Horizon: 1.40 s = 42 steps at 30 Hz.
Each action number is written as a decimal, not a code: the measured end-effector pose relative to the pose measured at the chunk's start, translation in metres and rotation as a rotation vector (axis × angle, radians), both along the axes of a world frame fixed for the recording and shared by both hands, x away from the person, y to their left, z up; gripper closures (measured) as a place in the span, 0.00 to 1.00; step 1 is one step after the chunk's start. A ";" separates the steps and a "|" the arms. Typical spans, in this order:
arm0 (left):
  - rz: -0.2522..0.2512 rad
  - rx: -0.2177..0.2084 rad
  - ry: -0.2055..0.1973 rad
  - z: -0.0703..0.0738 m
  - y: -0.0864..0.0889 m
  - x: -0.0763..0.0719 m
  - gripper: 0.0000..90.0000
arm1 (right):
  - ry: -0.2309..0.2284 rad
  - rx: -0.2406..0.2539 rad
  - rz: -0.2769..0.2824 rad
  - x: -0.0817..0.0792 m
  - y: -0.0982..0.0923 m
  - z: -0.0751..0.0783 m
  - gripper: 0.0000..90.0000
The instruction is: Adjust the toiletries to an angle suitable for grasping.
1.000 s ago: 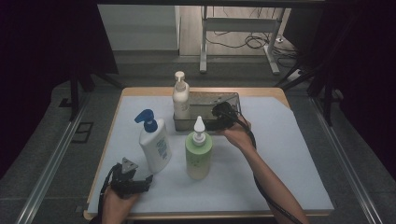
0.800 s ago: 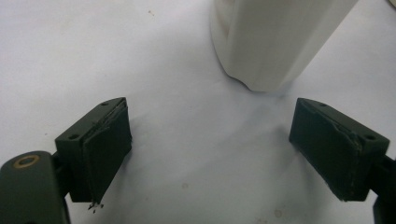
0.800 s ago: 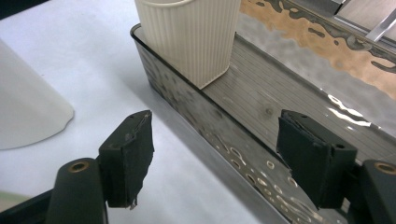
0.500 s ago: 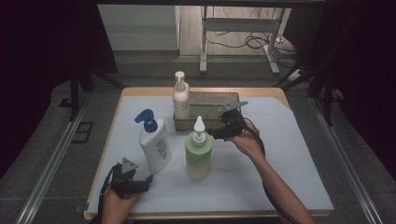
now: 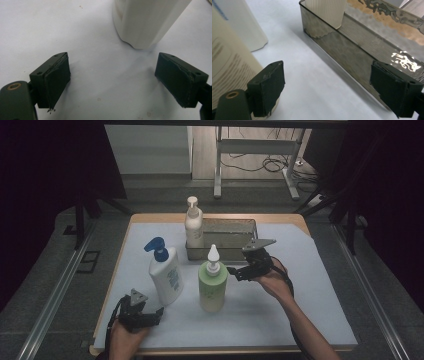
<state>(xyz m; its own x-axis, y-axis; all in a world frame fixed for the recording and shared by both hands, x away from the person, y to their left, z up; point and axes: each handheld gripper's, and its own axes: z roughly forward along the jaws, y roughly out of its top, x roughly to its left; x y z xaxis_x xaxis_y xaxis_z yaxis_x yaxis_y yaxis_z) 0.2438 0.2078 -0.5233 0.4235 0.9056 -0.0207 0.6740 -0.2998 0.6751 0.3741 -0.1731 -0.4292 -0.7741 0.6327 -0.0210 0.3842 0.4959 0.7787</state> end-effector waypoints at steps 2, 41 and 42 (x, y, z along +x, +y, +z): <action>0.000 0.000 0.000 0.000 0.000 0.000 0.14 | -0.001 0.014 0.002 -0.003 -0.003 -0.001 0.08; 0.005 -0.002 0.003 0.000 0.000 0.000 0.14 | 0.069 0.082 0.228 -0.073 0.011 0.005 0.00; 0.005 -0.002 0.003 0.000 0.000 0.000 0.14 | 0.068 0.082 0.227 -0.073 0.013 0.006 0.00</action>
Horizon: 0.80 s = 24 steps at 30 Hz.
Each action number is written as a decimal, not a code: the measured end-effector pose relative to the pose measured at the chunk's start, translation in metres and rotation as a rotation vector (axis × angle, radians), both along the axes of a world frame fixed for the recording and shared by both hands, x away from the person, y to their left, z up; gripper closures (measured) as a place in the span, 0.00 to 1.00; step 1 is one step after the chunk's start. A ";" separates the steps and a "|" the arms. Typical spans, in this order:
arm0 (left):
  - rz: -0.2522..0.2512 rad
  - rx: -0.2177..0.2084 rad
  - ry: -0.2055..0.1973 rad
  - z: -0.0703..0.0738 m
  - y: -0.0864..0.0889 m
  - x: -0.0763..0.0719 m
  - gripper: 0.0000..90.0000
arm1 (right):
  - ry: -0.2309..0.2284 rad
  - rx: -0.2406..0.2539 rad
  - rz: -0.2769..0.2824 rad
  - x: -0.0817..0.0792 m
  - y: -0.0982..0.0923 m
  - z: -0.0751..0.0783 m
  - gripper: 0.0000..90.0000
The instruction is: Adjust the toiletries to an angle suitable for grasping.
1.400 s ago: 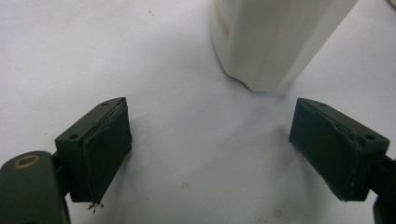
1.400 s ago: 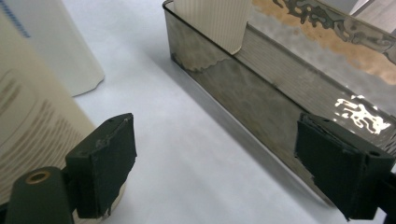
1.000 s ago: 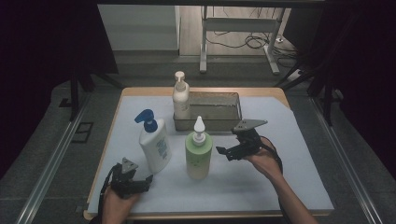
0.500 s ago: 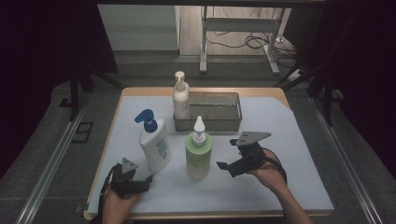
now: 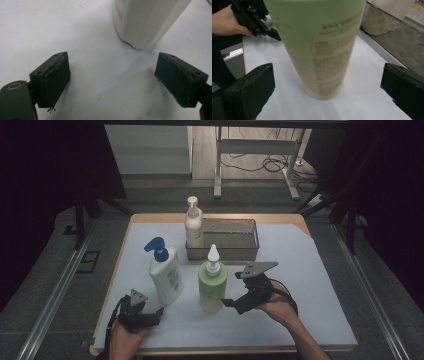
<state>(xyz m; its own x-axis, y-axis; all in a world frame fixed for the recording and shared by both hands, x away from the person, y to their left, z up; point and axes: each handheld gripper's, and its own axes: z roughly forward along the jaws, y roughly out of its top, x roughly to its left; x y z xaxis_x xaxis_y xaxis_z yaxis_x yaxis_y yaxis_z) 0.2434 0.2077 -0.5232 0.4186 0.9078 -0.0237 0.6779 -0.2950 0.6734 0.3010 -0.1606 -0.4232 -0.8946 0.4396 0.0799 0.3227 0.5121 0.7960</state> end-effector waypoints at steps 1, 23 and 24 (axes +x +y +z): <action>0.000 0.000 0.000 0.000 0.000 0.000 0.14 | -0.003 0.000 -0.002 0.000 0.002 0.001 0.00; 0.003 -0.004 -0.001 0.000 0.000 0.000 0.14 | -0.057 -0.031 -0.049 0.004 0.045 0.002 0.03; 0.001 -0.001 0.000 0.000 0.000 0.000 0.14 | -0.059 -0.029 -0.054 0.004 0.046 0.002 0.05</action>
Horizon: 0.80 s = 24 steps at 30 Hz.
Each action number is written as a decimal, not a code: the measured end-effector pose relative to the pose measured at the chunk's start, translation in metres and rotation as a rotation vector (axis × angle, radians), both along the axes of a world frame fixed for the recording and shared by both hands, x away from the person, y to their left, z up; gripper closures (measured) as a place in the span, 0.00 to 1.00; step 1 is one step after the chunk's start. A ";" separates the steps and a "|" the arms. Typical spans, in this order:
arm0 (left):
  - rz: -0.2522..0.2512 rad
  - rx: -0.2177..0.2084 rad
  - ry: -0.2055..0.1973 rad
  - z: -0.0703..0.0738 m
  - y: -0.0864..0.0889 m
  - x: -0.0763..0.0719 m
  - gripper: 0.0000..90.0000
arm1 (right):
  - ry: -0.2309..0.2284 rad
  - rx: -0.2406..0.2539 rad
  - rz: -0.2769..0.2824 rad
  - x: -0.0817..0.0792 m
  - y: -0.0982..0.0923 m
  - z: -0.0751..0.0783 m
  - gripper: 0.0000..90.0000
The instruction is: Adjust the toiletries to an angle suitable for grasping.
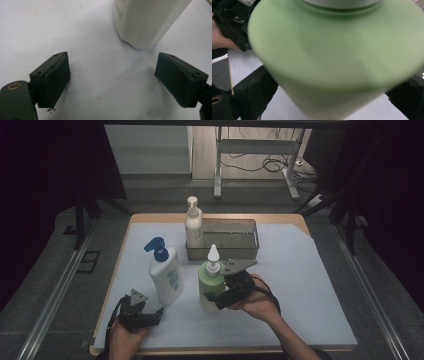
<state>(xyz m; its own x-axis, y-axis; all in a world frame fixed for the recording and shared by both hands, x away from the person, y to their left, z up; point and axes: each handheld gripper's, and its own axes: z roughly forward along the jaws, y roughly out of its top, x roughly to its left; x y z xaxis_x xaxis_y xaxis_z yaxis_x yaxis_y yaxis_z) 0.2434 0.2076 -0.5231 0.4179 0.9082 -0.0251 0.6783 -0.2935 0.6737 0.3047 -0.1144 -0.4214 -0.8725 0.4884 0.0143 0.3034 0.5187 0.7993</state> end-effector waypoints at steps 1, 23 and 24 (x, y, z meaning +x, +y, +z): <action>0.003 -0.003 -0.001 0.000 0.000 0.000 0.14 | -0.001 -0.001 -0.004 0.000 0.002 0.000 0.07; -0.001 -0.001 -0.001 0.000 0.000 0.000 0.14 | -0.024 -0.023 -0.041 -0.004 0.013 -0.002 0.14; -0.001 -0.001 -0.001 0.000 0.000 0.000 0.14 | -0.026 -0.029 -0.039 -0.004 0.013 -0.001 0.14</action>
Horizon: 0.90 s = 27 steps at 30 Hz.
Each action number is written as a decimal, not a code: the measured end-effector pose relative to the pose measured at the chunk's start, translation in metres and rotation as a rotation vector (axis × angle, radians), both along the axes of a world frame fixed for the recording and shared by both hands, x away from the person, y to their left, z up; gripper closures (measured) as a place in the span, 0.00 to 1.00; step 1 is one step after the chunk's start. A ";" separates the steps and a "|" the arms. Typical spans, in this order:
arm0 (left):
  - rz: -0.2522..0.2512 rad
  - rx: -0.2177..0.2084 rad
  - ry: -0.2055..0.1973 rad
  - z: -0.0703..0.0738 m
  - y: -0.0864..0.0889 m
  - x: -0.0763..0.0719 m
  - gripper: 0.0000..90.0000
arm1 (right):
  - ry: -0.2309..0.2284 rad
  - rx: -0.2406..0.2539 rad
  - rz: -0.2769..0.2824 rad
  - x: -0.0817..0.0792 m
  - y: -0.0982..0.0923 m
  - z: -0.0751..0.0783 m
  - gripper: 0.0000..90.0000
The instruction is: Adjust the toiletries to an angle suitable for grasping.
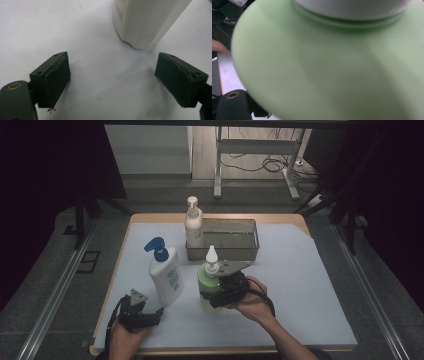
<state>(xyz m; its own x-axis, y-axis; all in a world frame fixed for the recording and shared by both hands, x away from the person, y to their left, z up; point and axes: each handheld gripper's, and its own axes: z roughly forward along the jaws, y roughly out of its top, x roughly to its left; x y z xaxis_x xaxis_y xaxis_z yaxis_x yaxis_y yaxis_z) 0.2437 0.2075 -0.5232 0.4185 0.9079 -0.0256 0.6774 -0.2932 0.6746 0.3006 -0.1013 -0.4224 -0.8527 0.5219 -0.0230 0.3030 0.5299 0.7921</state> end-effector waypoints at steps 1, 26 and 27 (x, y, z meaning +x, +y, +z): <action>0.000 0.000 0.000 0.000 0.000 0.000 0.14 | 0.001 -0.002 0.002 0.000 0.000 0.001 0.14; 0.000 0.000 -0.001 0.000 0.000 0.000 0.14 | 0.013 0.032 -0.072 0.029 -0.019 0.046 0.14; 0.000 0.000 -0.001 0.000 0.000 0.000 0.14 | 0.015 0.031 -0.073 0.030 -0.020 0.047 0.14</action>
<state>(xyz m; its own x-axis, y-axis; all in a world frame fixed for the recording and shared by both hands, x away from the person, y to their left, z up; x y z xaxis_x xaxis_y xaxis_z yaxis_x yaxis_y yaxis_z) 0.2438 0.2076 -0.5232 0.4188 0.9077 -0.0251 0.6767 -0.2935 0.6752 0.3311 -0.1212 -0.3750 -0.8123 0.5832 0.0065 0.3518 0.4811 0.8030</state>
